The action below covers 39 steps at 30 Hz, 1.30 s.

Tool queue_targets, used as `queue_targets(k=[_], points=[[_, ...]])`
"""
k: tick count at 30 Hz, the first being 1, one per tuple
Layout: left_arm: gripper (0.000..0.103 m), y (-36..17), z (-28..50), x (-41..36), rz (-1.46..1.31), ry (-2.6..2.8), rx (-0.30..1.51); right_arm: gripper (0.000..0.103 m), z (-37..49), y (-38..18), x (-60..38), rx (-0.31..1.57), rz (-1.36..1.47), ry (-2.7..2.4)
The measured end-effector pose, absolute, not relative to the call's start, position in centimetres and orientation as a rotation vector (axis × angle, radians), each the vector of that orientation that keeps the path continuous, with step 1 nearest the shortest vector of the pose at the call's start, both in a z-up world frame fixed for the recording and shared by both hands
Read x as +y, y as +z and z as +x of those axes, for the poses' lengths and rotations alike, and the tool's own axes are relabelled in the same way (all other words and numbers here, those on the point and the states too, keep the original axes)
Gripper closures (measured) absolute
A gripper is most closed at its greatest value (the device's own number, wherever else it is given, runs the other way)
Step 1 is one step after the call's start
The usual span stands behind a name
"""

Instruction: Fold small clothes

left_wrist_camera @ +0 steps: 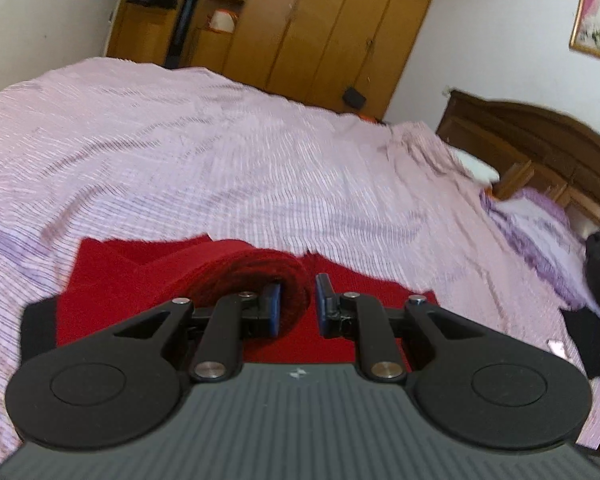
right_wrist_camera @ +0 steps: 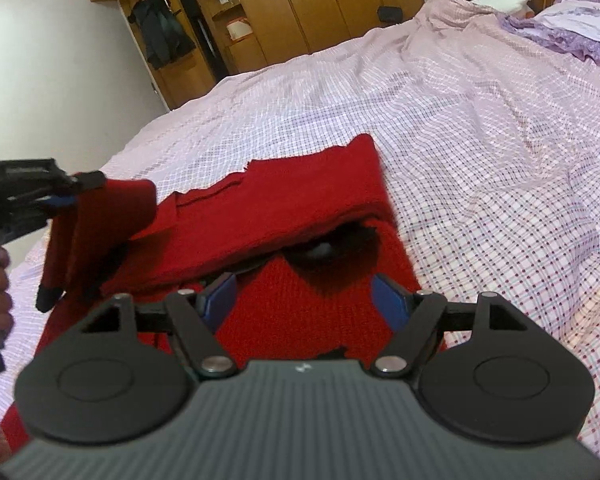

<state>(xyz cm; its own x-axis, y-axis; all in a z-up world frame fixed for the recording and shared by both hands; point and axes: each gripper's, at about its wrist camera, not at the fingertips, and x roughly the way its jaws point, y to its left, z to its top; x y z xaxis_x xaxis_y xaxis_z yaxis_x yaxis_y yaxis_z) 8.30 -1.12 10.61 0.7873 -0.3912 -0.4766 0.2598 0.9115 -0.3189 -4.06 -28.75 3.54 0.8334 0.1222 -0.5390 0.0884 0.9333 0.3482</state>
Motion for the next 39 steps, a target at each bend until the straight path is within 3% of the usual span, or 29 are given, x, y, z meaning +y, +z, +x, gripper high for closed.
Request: queue_targets(k=[15,22,24,39], points=[[0.083,3.1,10.5,-4.7,-0.166,-0.387,0.741,0.027,-3.7,1.9,-29.6,0.622,0.415,0.021],[0.081,3.3,10.3,-5.2,-0.126,-0.374,0.765,0.027,-3.6,1.7,-29.7,0.625,0.422,0.021],[0.076,3.5,10.1,-5.1,-0.118,-0.379,0.773,0.027,-3.6,1.7,-29.7,0.625,0.422,0.021],[0.064,4.6,7.3,-2.8,-0.092,-0.388,0.842,0.027,-4.2,2.4,-29.3,0.62,0.411,0.015]])
